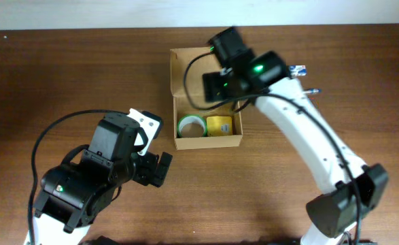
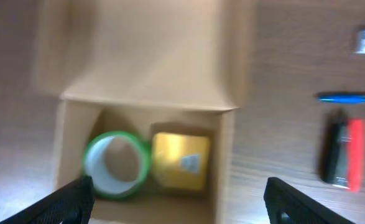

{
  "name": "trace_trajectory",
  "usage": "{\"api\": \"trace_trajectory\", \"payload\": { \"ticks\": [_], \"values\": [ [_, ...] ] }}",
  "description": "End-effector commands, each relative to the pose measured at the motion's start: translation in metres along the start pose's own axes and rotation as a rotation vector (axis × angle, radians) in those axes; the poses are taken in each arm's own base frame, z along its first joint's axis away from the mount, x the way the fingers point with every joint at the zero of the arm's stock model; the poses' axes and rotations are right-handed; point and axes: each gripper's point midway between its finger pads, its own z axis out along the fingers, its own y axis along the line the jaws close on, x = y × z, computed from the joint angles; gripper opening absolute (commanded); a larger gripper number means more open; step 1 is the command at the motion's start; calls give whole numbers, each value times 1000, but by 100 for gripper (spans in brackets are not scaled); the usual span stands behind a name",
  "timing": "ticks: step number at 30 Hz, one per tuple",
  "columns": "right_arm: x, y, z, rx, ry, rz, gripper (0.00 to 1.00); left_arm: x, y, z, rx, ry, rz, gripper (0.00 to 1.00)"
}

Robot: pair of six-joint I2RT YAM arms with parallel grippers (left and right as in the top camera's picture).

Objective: Pack container
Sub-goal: 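Open the right gripper to release the pad and lift out, then move the right gripper to the red stapler and grasp it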

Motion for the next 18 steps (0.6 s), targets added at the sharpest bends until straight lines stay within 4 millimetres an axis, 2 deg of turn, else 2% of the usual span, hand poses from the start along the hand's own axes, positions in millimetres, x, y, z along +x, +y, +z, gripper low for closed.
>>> {"api": "trace_trajectory", "payload": {
  "ticks": [1,5,8,13,18],
  "values": [
    [-15,-50,-14,52,-27,77,88,-6,-2,-8,14,-33,15,99],
    [-18,-110,-14,122,-3,145,88,-6,-2,-8,14,-33,15,100],
    [-17,-145,-13,163,6,208,88,-6,-2,-8,14,-33,15,100],
    [-4,-183,2,204,45,248,88,-6,-2,-8,14,-33,15,100],
    [17,-202,42,222,78,256,88,-6,-2,-8,14,-33,15,100]
  ]
}}
